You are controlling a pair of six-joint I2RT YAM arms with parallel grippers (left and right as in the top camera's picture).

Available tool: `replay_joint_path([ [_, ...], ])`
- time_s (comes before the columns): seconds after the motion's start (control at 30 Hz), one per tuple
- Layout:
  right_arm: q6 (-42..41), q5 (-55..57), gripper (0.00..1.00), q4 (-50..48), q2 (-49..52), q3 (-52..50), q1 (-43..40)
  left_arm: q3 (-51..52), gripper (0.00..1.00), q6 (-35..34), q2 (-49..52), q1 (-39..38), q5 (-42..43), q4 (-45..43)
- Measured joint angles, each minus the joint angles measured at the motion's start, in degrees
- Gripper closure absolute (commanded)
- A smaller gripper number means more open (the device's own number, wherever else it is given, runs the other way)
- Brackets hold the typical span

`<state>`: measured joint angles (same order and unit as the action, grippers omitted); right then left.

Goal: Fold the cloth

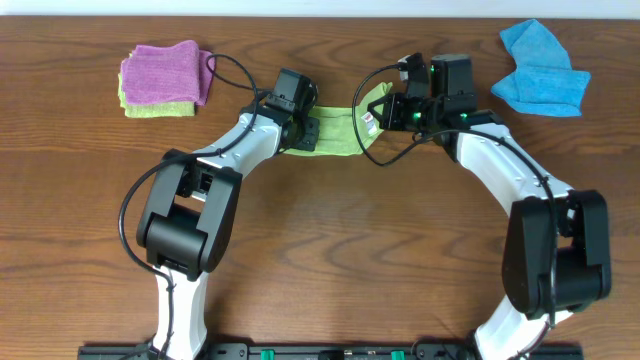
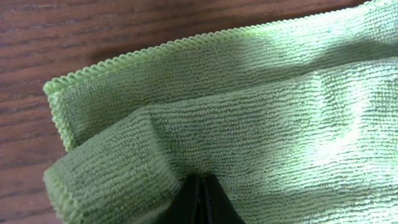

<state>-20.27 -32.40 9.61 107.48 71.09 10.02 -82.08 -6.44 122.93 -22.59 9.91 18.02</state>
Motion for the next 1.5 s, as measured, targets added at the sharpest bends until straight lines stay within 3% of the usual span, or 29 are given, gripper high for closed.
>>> replay_joint_path([
  [0.37, 0.11, 0.79, 0.98, 0.13, 0.0, 0.0, 0.0, 0.15, 0.94, -1.7, -0.11, -4.13, 0.2, -0.17],
  [1.5, 4.22, 2.08, 0.98, 3.34, 0.0, 0.0, 7.15, 1.2, 0.94, -2.4, -0.76, -3.43, 1.79, -1.55],
])
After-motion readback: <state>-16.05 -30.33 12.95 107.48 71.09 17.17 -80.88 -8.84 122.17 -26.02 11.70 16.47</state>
